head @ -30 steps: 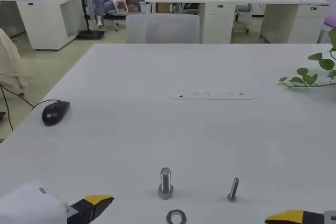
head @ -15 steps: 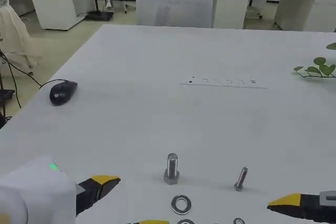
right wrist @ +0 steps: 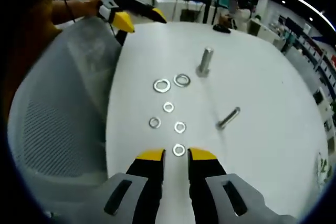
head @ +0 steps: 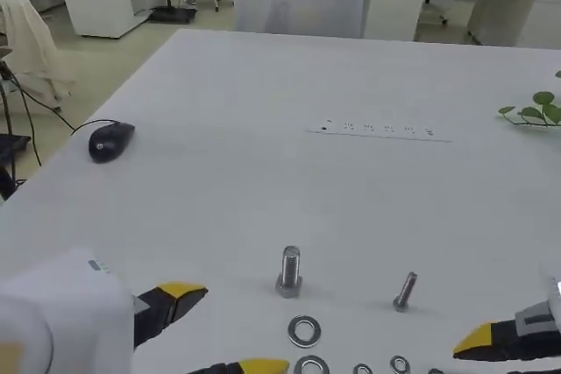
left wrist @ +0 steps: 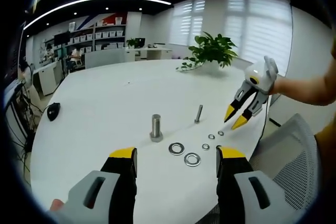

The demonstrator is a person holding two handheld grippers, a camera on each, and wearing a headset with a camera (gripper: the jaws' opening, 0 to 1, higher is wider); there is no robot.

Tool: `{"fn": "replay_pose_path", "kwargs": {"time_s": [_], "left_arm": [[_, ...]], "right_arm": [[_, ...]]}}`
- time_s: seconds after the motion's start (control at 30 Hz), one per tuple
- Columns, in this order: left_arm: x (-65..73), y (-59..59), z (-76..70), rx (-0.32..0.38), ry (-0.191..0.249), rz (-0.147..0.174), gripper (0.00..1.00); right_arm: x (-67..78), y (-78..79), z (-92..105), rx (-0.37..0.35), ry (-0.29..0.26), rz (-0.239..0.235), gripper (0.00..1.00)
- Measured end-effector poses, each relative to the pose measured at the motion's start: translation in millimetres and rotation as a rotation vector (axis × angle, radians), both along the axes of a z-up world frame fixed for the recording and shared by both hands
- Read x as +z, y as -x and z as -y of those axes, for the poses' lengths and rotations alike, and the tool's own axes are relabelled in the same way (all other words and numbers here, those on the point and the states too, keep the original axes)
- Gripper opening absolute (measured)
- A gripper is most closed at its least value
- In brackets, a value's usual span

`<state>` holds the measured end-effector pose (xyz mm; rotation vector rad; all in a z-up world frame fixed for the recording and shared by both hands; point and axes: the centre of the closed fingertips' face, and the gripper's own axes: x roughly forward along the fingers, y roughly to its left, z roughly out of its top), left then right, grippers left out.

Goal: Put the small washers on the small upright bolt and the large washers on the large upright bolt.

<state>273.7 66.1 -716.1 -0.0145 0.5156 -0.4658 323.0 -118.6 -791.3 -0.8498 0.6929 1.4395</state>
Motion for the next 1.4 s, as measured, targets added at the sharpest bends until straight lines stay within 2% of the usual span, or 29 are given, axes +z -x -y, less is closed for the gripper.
{"fn": "replay_pose_path", "kwargs": {"time_s": [0.1, 0.2, 0.33, 0.4, 0.53, 0.6, 0.67, 0.77, 1.0, 1.2, 1.33, 1.4], "left_arm": [[0.9, 0.6, -0.4, 0.007, 0.007, 0.001, 0.6], [0.5, 1.2, -1.0, 0.012, 0.011, 0.0, 0.6], [0.8, 1.5, -1.3, 0.016, 0.011, 0.005, 0.6], [1.1, 1.4, -1.1, 0.018, 0.016, 0.004, 0.6], [2.7, 0.8, -1.1, 0.023, 0.018, 0.009, 0.6], [5.4, -0.1, -1.7, 0.029, 0.024, 0.02, 0.6], [6.5, -0.6, -2.2, 0.032, 0.026, 0.023, 0.61], [6.2, -0.9, -3.1, 0.033, 0.019, 0.023, 0.61], [6.6, -1.0, -2.8, 0.038, 0.024, 0.025, 0.61], [7.8, -1.0, -2.0, 0.033, 0.022, 0.029, 0.6], [9.3, -0.5, -2.7, 0.033, 0.019, 0.032, 0.6], [9.4, 0.0, -3.4, 0.034, 0.015, 0.031, 0.6]], "right_arm": [[-6.3, 0.0, 0.1, 0.051, 0.059, -0.001, 0.19], [-16.9, -2.3, 4.0, 0.103, 0.153, 0.016, 0.19], [-22.4, -3.4, -2.6, 0.135, 0.168, -0.001, 0.2], [-26.6, -5.9, -0.3, 0.164, 0.205, 0.008, 0.2], [-29.8, -6.4, -1.6, 0.191, 0.23, -0.003, 0.2], [-31.7, -6.4, 1.3, 0.207, 0.264, -0.008, 0.2], [-33.8, -6.4, 0.5, 0.224, 0.275, -0.002, 0.2], [-32.8, -4.2, -3.3, 0.233, 0.263, -0.01, 0.19], [-33.3, -2.9, -1.4, 0.28, 0.301, -0.007, 0.19], [-33.8, -3.7, -1.1, 0.329, 0.335, 0.017, 0.17], [-33.6, -5.4, -0.2, 0.332, 0.332, 0.021, 0.14], [-33.7, -5.8, -0.6, 0.309, 0.325, 0.011, 0.14]]}}
